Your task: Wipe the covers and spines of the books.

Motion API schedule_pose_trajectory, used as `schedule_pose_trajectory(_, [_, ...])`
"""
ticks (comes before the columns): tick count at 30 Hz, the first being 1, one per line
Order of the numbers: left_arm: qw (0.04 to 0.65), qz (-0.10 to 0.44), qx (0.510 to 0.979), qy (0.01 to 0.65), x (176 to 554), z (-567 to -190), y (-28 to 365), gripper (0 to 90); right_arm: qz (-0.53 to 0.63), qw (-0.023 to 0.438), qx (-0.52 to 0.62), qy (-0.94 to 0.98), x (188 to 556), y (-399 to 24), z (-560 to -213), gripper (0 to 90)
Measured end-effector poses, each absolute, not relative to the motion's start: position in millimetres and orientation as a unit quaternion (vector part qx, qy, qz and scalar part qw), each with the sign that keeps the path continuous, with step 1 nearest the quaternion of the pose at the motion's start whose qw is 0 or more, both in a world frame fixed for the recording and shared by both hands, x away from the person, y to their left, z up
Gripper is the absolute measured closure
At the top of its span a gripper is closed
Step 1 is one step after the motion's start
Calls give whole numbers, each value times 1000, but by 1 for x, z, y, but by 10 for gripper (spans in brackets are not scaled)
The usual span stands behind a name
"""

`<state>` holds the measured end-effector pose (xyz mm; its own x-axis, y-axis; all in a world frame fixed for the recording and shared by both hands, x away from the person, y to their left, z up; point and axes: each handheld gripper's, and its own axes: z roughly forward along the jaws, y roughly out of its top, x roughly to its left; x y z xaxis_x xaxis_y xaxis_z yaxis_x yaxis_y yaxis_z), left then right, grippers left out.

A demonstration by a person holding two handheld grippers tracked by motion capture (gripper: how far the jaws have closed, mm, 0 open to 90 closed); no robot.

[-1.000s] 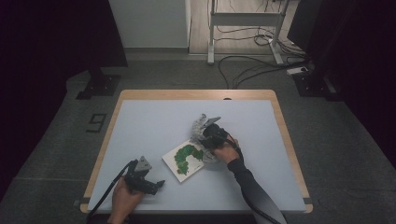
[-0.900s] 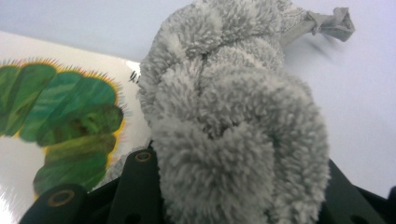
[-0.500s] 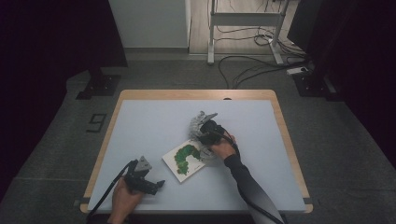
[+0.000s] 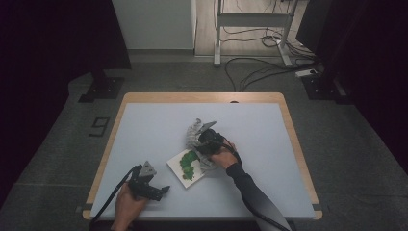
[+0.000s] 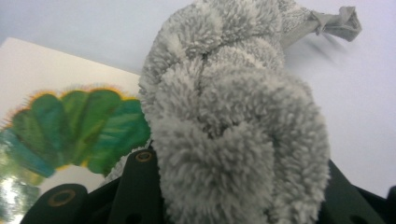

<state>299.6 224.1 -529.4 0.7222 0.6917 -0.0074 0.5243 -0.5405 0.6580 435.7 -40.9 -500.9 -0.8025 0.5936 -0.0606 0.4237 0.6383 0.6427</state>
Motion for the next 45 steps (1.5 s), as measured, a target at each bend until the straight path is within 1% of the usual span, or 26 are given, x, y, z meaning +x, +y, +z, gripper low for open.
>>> schedule_pose_trajectory(6, [328, 127, 868, 350, 300, -529, 224, 0, 321, 129, 271, 898, 429, -32, -501, 598])
schedule_pose_trajectory(11, [328, 128, 868, 350, 300, -529, 224, 0, 327, 116, 258, 902, 422, -24, -501, 598])
schedule_pose_trajectory(15, [326, 128, 869, 349, 300, -529, 224, 0, 328, 116, 245, 905, 416, -15, -500, 599])
schedule_pose_trajectory(22, [327, 128, 868, 350, 300, -529, 224, 0, 335, 97, 221, 911, 405, 2, -500, 598])
schedule_pose_trajectory(30, [329, 128, 868, 351, 300, -530, 224, 0, 337, 92, 191, 917, 392, 22, -499, 598])
schedule_pose_trajectory(39, [327, 128, 869, 350, 300, -529, 224, 0, 337, 96, 182, 919, 389, 26, -498, 593])
schedule_pose_trajectory(45, [327, 129, 868, 350, 300, -529, 224, 0, 337, 93, 175, 920, 388, 28, -491, 588])
